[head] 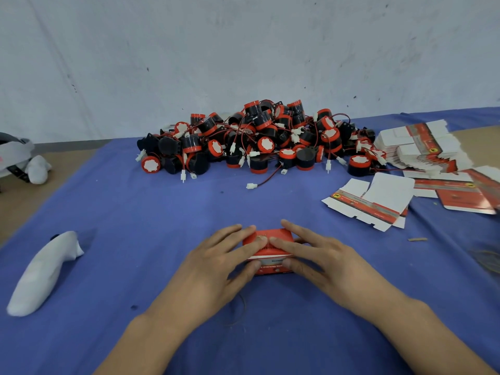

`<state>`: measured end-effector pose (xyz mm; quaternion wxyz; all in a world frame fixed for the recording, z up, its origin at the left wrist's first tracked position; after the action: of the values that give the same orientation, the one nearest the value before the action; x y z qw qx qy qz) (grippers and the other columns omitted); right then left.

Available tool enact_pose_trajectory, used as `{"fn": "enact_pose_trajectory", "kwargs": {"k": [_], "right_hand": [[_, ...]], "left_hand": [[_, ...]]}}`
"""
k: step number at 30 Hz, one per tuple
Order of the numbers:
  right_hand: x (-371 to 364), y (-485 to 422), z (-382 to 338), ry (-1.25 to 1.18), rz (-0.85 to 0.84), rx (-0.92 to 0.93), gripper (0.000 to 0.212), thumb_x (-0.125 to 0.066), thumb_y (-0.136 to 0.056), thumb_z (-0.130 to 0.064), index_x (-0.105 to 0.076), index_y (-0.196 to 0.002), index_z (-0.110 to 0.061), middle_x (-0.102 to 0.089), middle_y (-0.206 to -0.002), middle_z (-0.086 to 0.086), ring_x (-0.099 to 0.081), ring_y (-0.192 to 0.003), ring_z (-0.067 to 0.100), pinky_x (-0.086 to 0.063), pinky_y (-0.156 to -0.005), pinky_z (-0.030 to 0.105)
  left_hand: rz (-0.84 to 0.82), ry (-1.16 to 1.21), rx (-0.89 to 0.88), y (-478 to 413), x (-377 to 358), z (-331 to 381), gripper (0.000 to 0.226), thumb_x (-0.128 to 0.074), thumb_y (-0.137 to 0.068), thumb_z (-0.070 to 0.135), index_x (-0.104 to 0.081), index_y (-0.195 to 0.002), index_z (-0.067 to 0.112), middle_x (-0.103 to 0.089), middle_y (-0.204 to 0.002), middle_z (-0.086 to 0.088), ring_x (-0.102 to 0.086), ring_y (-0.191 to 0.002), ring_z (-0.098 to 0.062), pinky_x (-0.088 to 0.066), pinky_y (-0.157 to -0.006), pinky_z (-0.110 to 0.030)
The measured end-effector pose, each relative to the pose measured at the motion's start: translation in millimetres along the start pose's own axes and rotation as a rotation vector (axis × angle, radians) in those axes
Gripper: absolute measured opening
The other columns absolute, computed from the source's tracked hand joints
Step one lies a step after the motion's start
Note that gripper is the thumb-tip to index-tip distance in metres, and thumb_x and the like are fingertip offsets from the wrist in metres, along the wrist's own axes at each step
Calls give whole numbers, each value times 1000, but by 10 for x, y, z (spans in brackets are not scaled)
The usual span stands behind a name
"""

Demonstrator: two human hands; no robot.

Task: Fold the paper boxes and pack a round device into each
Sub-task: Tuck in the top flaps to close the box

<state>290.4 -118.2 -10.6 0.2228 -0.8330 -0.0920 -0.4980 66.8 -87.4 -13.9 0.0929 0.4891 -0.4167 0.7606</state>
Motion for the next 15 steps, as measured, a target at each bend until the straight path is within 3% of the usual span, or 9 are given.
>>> {"fn": "enact_pose_trajectory", "kwargs": {"k": [5,10,12,15], "right_hand": [[-10,20,10,32,22,2,44,-36,-96,-57,-46,-139,-54,-27,-160,-21,-54,-125,11,-39,-105,22],[-16,17,39,30,23,19,43,-31,-97,-61,-45,-138,-59,-27,-160,-22,-53,-128,13,-44,-104,29],[-32,8,81,-54,19,15,38,-33,-96,-63,-46,-132,-67,-26,-159,-29,-48,-131,9,-45,-105,31],[-43,-34,102,-285,53,-42,32,-49,-95,-54,-58,-123,-64,-38,-151,-33,-47,-132,4,-49,-100,27]], "left_hand": [[-10,-38,-39,38,-23,2,40,-45,-100,40,-65,-132,26,-55,-144,4,-57,-128,-20,-56,-91,-41],[28,10,-30,51,-65,3,38,-46,-100,40,-67,-129,29,-56,-143,6,-53,-133,-18,-56,-94,-40],[26,123,37,72,-76,-12,34,-49,-99,46,-66,-127,39,-54,-144,15,-46,-137,-8,-51,-100,-33],[51,420,233,42,-41,25,25,-62,-89,47,-69,-112,51,-58,-134,26,-49,-130,4,-47,-102,-22]]}}
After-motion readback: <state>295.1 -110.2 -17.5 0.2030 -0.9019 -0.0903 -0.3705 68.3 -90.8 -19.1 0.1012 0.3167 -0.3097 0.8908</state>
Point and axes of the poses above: each hand's wrist, its own y-axis away from the middle knuckle, its own x-axis out of the back of the hand, z = x × y, the point moved 2 cm from there along -y, towards the middle knuckle
